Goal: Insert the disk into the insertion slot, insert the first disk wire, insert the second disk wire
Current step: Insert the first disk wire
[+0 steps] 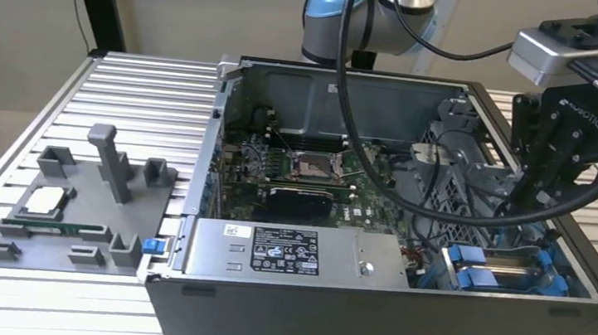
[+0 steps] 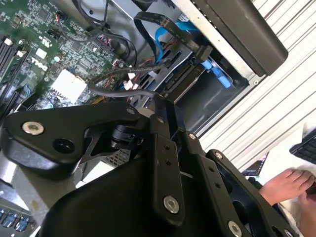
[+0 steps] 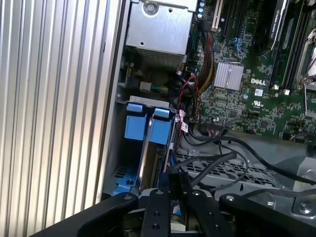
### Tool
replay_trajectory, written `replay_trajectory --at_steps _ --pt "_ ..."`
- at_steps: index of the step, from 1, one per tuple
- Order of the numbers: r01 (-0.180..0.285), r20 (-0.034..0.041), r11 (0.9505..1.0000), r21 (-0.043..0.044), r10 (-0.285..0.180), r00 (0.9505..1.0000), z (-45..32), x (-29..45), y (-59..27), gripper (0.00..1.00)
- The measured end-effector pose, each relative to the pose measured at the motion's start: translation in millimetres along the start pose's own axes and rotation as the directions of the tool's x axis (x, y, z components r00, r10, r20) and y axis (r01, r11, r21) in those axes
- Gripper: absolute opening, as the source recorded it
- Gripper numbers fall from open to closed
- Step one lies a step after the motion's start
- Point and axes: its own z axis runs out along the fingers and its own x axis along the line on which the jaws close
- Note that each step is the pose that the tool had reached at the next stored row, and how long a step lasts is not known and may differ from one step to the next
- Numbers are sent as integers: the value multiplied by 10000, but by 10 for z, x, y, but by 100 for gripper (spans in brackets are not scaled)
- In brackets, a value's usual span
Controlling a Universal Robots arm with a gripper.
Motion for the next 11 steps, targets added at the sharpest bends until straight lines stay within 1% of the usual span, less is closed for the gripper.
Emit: replay_trajectory --at_steps 7,11 --pt "2 13 10000 -88 -2 10000 8 67 -126 0" --pt "7 29 9998 -190 -6 10000 13 105 -212 0"
